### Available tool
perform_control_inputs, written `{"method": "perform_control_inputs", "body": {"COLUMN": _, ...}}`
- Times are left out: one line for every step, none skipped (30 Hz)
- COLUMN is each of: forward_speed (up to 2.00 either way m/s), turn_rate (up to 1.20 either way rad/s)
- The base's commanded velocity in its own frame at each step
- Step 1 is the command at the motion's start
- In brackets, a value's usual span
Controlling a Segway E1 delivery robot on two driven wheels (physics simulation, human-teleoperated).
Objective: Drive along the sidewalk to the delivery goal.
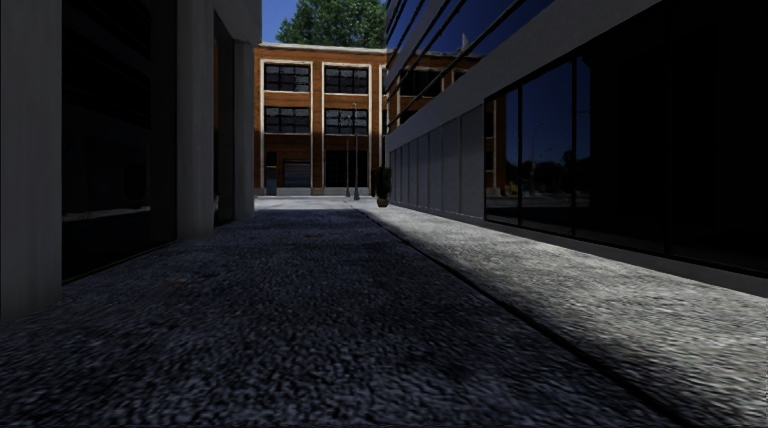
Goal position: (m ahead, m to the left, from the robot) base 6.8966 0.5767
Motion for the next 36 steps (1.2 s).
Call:
{"method": "perform_control_inputs", "body": {"forward_speed": 2.0, "turn_rate": 0.0}}
{"method": "perform_control_inputs", "body": {"forward_speed": 2.0, "turn_rate": 0.0}}
{"method": "perform_control_inputs", "body": {"forward_speed": 2.0, "turn_rate": 0.0}}
{"method": "perform_control_inputs", "body": {"forward_speed": 2.0, "turn_rate": 0.0}}
{"method": "perform_control_inputs", "body": {"forward_speed": 2.0, "turn_rate": 0.0}}
{"method": "perform_control_inputs", "body": {"forward_speed": 2.0, "turn_rate": 0.0}}
{"method": "perform_control_inputs", "body": {"forward_speed": 2.0, "turn_rate": 0.0}}
{"method": "perform_control_inputs", "body": {"forward_speed": 2.0, "turn_rate": 0.0}}
{"method": "perform_control_inputs", "body": {"forward_speed": 2.0, "turn_rate": 0.0}}
{"method": "perform_control_inputs", "body": {"forward_speed": 2.0, "turn_rate": 0.0}}
{"method": "perform_control_inputs", "body": {"forward_speed": 2.0, "turn_rate": 0.0}}
{"method": "perform_control_inputs", "body": {"forward_speed": 2.0, "turn_rate": 0.0}}
{"method": "perform_control_inputs", "body": {"forward_speed": 2.0, "turn_rate": 0.0}}
{"method": "perform_control_inputs", "body": {"forward_speed": 2.0, "turn_rate": 0.0}}
{"method": "perform_control_inputs", "body": {"forward_speed": 2.0, "turn_rate": 0.0}}
{"method": "perform_control_inputs", "body": {"forward_speed": 2.0, "turn_rate": 0.0}}
{"method": "perform_control_inputs", "body": {"forward_speed": 2.0, "turn_rate": 0.0}}
{"method": "perform_control_inputs", "body": {"forward_speed": 2.0, "turn_rate": 0.0}}
{"method": "perform_control_inputs", "body": {"forward_speed": 2.0, "turn_rate": 0.0}}
{"method": "perform_control_inputs", "body": {"forward_speed": 2.0, "turn_rate": 0.0}}
{"method": "perform_control_inputs", "body": {"forward_speed": 2.0, "turn_rate": 0.0}}
{"method": "perform_control_inputs", "body": {"forward_speed": 2.0, "turn_rate": 0.0}}
{"method": "perform_control_inputs", "body": {"forward_speed": 2.0, "turn_rate": 0.0}}
{"method": "perform_control_inputs", "body": {"forward_speed": 2.0, "turn_rate": 0.0}}
{"method": "perform_control_inputs", "body": {"forward_speed": 2.0, "turn_rate": 0.0}}
{"method": "perform_control_inputs", "body": {"forward_speed": 2.0, "turn_rate": 0.0}}
{"method": "perform_control_inputs", "body": {"forward_speed": 2.0, "turn_rate": 0.0}}
{"method": "perform_control_inputs", "body": {"forward_speed": 2.0, "turn_rate": 0.0}}
{"method": "perform_control_inputs", "body": {"forward_speed": 2.0, "turn_rate": 0.0}}
{"method": "perform_control_inputs", "body": {"forward_speed": 2.0, "turn_rate": 0.0}}
{"method": "perform_control_inputs", "body": {"forward_speed": 2.0, "turn_rate": 0.0}}
{"method": "perform_control_inputs", "body": {"forward_speed": 2.0, "turn_rate": 0.0}}
{"method": "perform_control_inputs", "body": {"forward_speed": 2.0, "turn_rate": 0.0}}
{"method": "perform_control_inputs", "body": {"forward_speed": 2.0, "turn_rate": 0.1}}
{"method": "perform_control_inputs", "body": {"forward_speed": 2.0, "turn_rate": 0.1}}
{"method": "perform_control_inputs", "body": {"forward_speed": 2.0, "turn_rate": 0.16}}
